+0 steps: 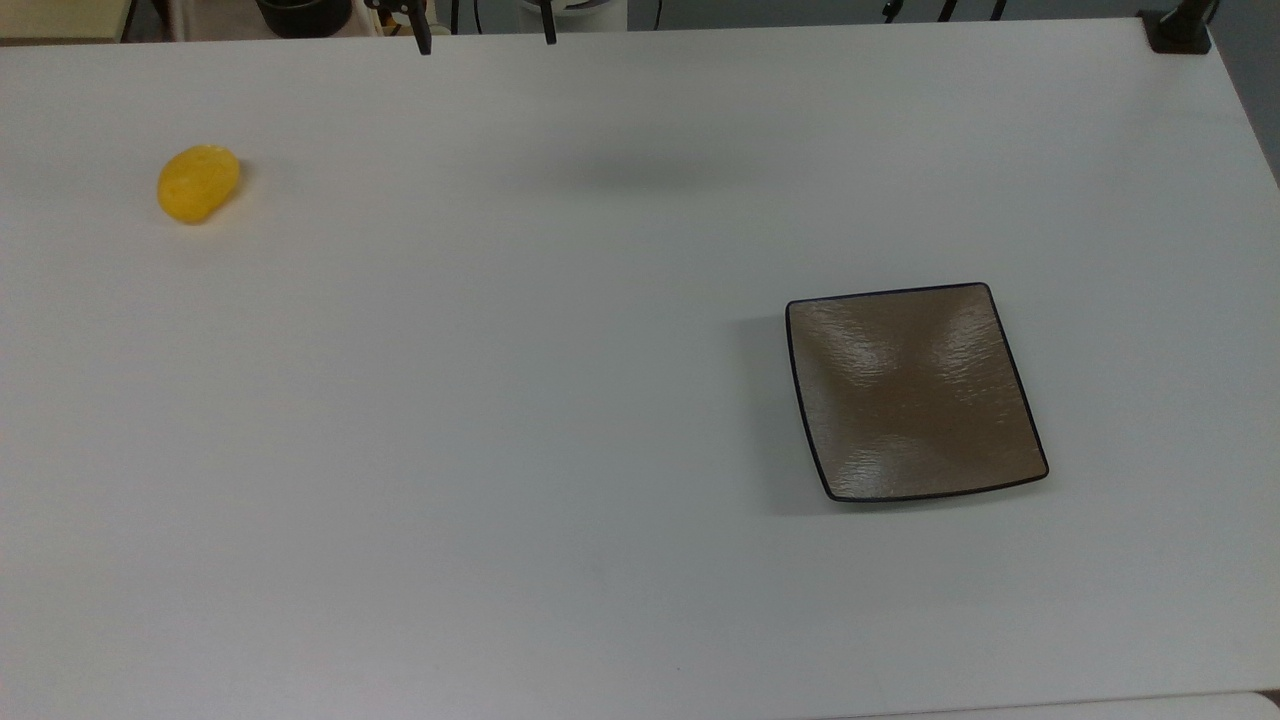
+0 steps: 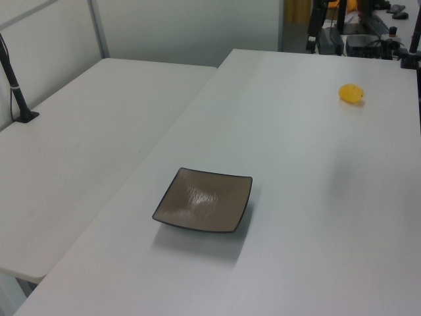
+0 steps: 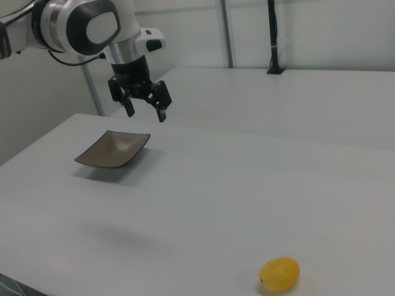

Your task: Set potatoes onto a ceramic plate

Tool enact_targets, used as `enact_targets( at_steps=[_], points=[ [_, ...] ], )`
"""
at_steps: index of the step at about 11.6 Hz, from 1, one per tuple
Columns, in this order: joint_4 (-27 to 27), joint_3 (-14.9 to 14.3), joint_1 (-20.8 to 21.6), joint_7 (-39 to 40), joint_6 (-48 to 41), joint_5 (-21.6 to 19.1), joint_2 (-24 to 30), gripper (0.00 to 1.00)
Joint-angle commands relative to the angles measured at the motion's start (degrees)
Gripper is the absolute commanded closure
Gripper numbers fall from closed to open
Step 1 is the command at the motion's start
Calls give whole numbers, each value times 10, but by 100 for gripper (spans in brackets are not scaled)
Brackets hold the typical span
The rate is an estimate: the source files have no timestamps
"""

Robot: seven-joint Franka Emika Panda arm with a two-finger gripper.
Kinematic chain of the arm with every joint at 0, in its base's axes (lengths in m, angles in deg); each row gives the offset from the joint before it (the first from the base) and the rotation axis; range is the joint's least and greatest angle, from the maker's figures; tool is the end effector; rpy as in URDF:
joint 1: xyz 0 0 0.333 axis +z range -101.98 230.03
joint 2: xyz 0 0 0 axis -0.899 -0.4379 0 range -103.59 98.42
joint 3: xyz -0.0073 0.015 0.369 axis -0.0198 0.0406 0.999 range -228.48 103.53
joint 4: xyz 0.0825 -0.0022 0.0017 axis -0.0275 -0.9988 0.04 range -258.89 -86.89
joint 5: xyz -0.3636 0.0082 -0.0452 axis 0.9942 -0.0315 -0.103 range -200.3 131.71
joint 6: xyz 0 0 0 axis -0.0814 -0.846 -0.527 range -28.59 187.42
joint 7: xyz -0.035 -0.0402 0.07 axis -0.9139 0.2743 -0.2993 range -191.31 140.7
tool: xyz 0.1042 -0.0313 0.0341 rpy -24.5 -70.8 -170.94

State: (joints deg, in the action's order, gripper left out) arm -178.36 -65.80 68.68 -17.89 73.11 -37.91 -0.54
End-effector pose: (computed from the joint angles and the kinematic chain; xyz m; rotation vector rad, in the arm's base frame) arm 0.5321 0.0177 0.6643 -3.0690 -0.2224 -0.2001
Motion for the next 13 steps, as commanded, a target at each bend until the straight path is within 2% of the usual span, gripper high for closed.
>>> enact_targets(
  at_steps=[1,13],
  points=[
    [-18,-5,8,15,8,-5,7,0],
    [-24,-4,9,23,-11,-4,9,0]
  ],
)
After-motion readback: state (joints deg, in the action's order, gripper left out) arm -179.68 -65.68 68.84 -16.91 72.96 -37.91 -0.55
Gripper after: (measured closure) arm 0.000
